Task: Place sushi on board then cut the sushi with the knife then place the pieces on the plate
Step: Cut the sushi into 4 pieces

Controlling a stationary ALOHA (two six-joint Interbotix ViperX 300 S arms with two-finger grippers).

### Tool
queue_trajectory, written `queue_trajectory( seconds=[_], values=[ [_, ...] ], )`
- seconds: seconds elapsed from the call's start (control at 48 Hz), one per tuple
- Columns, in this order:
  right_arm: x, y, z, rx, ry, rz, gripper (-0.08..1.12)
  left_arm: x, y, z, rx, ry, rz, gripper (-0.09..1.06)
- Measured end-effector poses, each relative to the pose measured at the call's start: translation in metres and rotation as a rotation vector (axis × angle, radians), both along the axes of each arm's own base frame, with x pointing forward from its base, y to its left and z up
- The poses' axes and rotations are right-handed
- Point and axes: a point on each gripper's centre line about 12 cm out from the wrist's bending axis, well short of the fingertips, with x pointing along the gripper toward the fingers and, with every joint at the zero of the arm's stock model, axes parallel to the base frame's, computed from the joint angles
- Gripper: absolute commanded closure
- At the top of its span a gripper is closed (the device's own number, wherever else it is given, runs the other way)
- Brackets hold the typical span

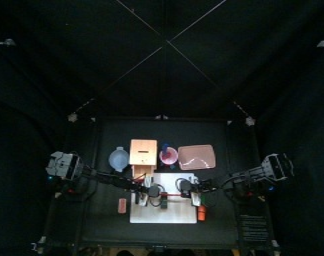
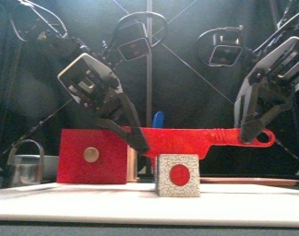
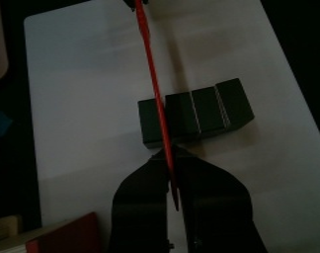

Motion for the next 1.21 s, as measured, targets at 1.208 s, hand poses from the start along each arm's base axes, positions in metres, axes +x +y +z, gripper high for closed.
queue_trajectory(
  seconds=[1.208],
  values=[
    [0.0019, 0.0033, -0.0094, 0.003, 0.032, 0.002, 0.65, -0.0009, -0.0066, -0.0013, -0.003, 0.008, -0.012, 0.58]
  ],
)
